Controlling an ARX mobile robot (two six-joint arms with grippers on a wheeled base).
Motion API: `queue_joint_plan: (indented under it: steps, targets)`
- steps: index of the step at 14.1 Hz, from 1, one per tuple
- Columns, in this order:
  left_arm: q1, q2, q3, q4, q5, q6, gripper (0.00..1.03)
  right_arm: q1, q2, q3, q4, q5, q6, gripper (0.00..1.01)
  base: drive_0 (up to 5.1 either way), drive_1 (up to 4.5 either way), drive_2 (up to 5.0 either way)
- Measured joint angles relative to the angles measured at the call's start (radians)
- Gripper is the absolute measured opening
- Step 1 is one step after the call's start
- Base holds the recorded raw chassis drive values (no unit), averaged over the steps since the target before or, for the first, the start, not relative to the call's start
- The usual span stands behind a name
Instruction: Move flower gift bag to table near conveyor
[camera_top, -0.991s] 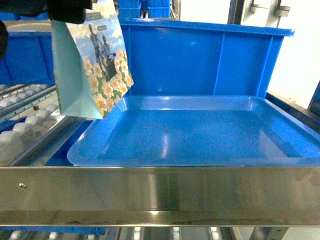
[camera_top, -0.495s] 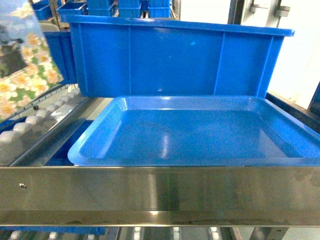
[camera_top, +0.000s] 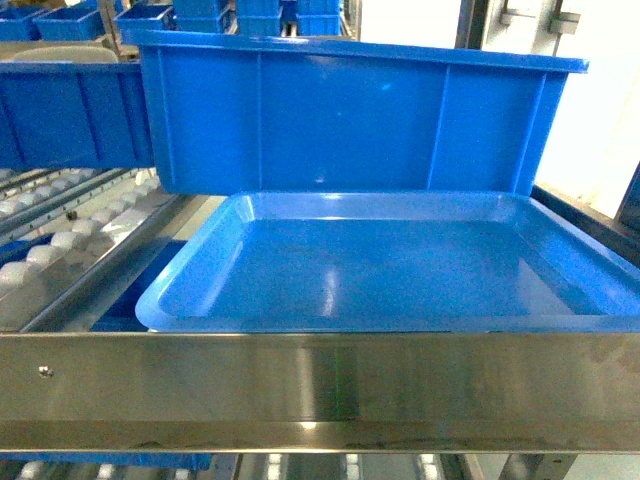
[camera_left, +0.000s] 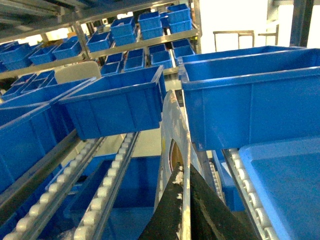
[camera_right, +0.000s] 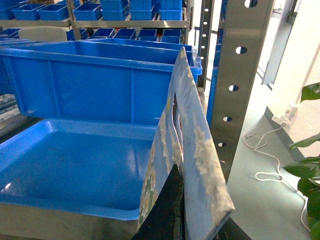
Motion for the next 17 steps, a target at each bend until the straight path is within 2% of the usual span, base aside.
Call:
queue_joint_plan:
  steps: [1, 3, 17]
  targets:
    - [0.000, -0.020, -0.013, -0.002, -0.027, -0.011, 0.02, 0.000, 0.000, 0.000, 0.000, 0.000, 0.000, 0.02, 0.0, 0.00, 0.0]
    - [0.002, -0.025, -0.014, -0.002, -0.034, -0.016, 0.02, 0.000, 0.000, 0.000, 0.000, 0.000, 0.000, 0.02, 0.0, 0.00, 0.0]
    - [0.000, -0.023, -0.014, -0.003, -0.032, -0.019, 0.02, -0.001, 0.000, 0.000, 0.000, 0.002, 0.000, 0.02, 0.0, 0.00, 0.0]
